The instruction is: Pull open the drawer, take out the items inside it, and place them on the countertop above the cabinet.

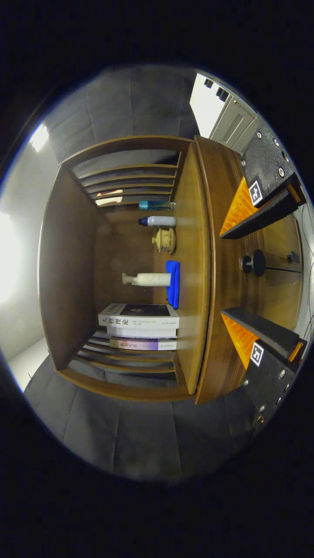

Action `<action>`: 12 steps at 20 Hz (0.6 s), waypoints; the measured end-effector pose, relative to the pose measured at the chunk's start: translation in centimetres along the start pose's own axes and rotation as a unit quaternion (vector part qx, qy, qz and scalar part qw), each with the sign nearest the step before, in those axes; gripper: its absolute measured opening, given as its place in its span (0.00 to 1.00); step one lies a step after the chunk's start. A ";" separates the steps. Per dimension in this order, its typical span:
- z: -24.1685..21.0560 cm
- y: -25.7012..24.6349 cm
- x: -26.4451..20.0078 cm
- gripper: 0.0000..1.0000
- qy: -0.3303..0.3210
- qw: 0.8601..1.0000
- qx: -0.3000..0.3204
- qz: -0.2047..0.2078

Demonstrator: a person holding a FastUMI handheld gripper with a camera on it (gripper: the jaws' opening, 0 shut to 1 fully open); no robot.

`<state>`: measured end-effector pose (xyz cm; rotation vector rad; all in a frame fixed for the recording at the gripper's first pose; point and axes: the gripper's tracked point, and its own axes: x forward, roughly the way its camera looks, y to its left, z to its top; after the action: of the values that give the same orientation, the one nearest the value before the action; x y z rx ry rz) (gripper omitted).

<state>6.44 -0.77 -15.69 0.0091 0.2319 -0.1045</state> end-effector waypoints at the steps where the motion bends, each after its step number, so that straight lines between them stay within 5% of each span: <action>1: -0.6 -0.2 0.4 0.97 0.004 1.000 0.007 0.000; 7: -4.2 -1.2 2.1 0.97 0.029 0.999 0.016 0.006; 12: -7.3 -1.5 2.9 0.87 0.051 0.998 0.035 0.011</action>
<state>7.43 -2.36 -23.42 0.0867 0.3298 -0.0897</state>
